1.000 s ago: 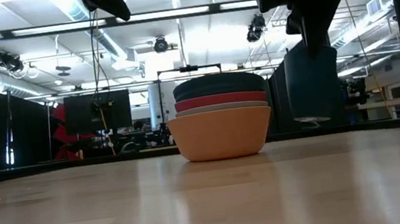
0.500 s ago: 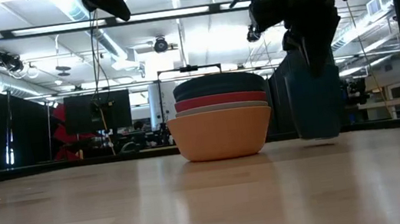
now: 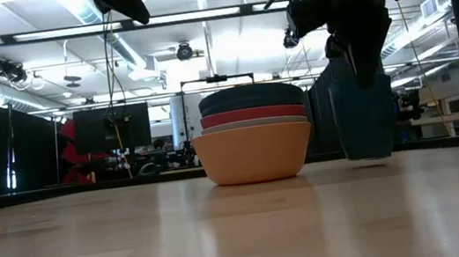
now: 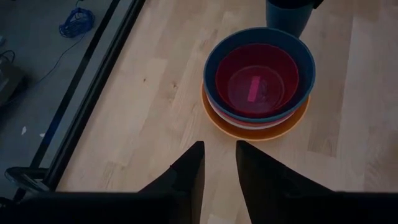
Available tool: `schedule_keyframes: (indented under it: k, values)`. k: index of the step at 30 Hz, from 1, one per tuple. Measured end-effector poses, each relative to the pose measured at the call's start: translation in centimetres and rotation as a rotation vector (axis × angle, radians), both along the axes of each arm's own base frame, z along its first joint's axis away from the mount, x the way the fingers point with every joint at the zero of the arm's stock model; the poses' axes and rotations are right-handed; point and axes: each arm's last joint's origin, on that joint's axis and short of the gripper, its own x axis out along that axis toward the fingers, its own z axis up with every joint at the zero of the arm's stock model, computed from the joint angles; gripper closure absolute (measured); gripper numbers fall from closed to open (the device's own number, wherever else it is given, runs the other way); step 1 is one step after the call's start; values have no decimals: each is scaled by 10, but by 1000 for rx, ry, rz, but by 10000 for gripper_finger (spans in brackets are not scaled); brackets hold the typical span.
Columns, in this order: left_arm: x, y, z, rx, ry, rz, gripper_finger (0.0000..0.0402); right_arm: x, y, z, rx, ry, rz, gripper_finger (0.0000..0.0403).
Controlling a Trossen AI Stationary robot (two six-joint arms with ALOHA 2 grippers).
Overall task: Nest bowls inside each other
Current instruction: Move the blue cup to the right of the stacked bowls
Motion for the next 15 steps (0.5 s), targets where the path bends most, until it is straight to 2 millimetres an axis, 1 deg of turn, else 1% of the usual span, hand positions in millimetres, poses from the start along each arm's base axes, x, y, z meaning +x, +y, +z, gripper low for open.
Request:
schedule_keyframes:
  k: [15]
  values:
    - [0,0,0,0,1,0,316,4,0,-8,-1,29,1,403]
